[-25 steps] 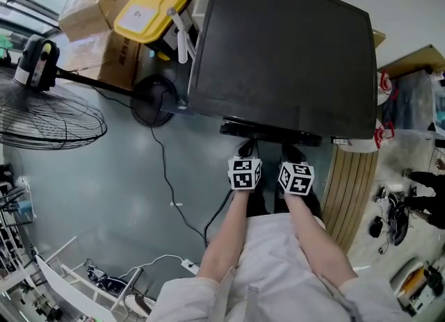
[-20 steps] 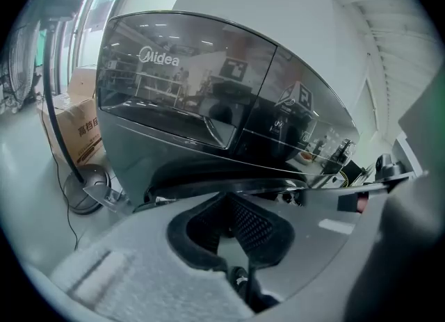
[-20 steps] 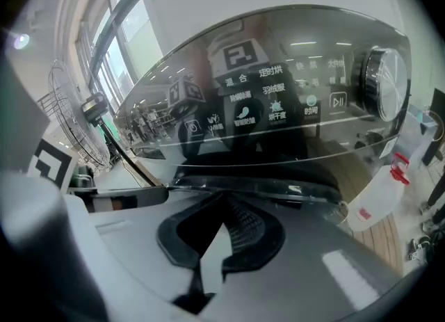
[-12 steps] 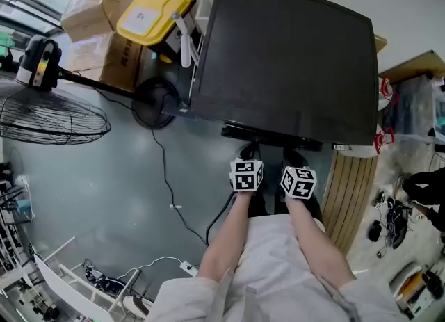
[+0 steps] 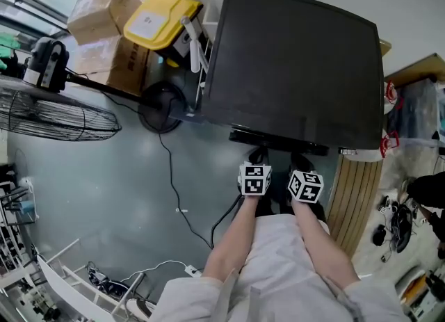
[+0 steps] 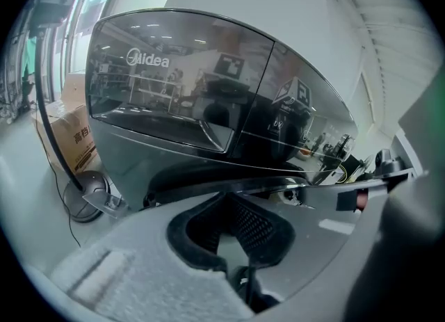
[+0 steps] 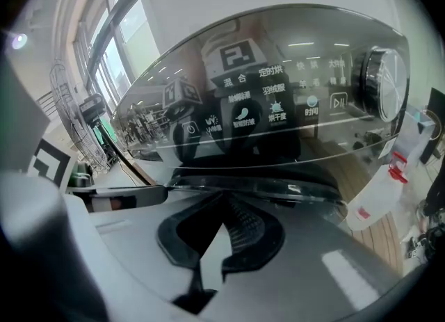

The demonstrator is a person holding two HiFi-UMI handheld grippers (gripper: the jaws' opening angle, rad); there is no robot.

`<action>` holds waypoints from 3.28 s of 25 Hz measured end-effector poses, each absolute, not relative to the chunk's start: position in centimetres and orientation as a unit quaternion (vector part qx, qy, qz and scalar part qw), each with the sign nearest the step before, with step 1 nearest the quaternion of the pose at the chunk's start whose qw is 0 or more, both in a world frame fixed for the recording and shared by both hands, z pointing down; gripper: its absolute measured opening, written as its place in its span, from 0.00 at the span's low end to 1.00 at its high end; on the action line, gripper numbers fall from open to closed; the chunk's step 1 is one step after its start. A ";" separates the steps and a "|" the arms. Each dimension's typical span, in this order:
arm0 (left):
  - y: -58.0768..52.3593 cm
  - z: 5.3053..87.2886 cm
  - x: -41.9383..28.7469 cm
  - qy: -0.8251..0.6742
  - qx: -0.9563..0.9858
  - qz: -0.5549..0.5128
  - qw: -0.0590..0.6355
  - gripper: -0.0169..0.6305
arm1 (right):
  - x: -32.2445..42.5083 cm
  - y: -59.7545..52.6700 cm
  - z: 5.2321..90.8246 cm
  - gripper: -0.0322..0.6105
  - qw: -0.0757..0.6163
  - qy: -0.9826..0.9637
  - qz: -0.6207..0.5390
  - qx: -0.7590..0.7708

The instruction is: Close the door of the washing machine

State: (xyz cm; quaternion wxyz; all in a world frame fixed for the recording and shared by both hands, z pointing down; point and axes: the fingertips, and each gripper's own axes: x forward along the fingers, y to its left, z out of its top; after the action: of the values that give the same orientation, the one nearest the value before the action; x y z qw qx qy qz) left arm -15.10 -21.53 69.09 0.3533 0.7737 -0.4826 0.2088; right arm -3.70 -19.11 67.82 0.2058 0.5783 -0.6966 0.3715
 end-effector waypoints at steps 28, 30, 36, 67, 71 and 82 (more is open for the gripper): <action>-18.6 62.5 -13.9 -0.510 0.775 0.194 0.320 0.04 | -2.8 -18.1 63.0 0.05 0.241 -0.758 0.303 0.524; -17.5 61.5 -13.7 -0.520 0.770 0.188 0.319 0.04 | -2.5 -17.4 61.9 0.05 0.237 -0.767 0.297 0.517; -14.3 59.1 -12.9 -0.542 0.759 0.177 0.314 0.04 | -2.1 -14.6 59.2 0.05 0.220 -0.800 0.280 0.483; -0.7 56.1 -8.9 -0.592 0.731 0.152 0.303 0.04 | 4.3 -3.2 56.3 0.05 0.176 -0.833 0.272 0.448; 0.1 56.2 -8.7 -0.596 0.729 0.150 0.303 0.04 | 4.5 -2.4 56.4 0.05 0.179 -0.837 0.270 0.442; 0.2 55.5 -8.4 -0.596 0.733 0.150 0.291 0.04 | 5.4 -2.3 56.3 0.05 0.177 -0.837 0.269 0.442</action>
State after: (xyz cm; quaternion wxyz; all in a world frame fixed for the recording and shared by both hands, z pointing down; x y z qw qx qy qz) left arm -8.37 0.19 55.52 0.2913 0.7326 -0.5965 0.1505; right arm 5.37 -2.31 56.30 0.1774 0.4418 -0.8374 0.2686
